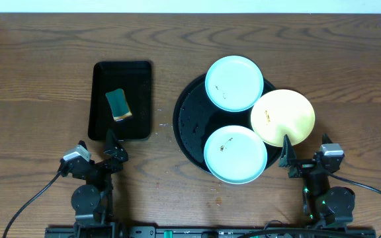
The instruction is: Clean dirty plates on tray and stack at the side
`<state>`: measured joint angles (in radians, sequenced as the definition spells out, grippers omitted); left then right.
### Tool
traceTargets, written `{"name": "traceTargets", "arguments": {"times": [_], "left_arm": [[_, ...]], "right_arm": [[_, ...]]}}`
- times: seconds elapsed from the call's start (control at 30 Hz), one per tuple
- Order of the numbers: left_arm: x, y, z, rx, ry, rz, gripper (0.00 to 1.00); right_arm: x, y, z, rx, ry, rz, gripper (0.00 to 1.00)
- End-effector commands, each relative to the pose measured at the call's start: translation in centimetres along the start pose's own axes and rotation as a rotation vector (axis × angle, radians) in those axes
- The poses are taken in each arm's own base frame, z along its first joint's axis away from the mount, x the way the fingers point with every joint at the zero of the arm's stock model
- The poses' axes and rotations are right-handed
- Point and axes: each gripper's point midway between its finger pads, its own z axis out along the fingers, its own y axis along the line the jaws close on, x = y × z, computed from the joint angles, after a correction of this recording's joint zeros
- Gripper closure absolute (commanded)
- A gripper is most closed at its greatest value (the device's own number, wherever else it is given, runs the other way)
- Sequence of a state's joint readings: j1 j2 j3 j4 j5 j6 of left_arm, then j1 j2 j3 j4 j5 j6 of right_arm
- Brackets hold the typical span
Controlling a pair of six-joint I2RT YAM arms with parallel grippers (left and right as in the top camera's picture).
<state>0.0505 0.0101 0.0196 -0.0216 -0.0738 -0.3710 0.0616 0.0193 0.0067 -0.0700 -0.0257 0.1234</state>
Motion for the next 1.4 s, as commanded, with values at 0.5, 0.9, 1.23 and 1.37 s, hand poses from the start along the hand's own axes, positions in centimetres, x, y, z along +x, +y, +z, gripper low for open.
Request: {"name": "traceTargets", "arguments": {"times": [0.5,0.9,1.23,1.37], "left_arm": [[1.6,0.8,0.1,-0.030,0.047,-0.001,0.09],[1.6,0.8,0.1,-0.030,0.047,-0.001,0.09],[1.6,0.8,0.1,-0.030,0.047,-0.001,0.09],[1.6,0.8,0.1,-0.030,0.047,-0.001,0.09]], "right_arm": [[0.2,-0.3,0.0,0.011,0.007,0.012,0.01],[0.3,-0.1,0.0,0.002,0.012,0.019,0.01],[1.3,-0.2,0.3,0.007,0.055,0.021,0.01],[1.8,-0.3,0.4,0.010,0.077,0.022,0.01]]}}
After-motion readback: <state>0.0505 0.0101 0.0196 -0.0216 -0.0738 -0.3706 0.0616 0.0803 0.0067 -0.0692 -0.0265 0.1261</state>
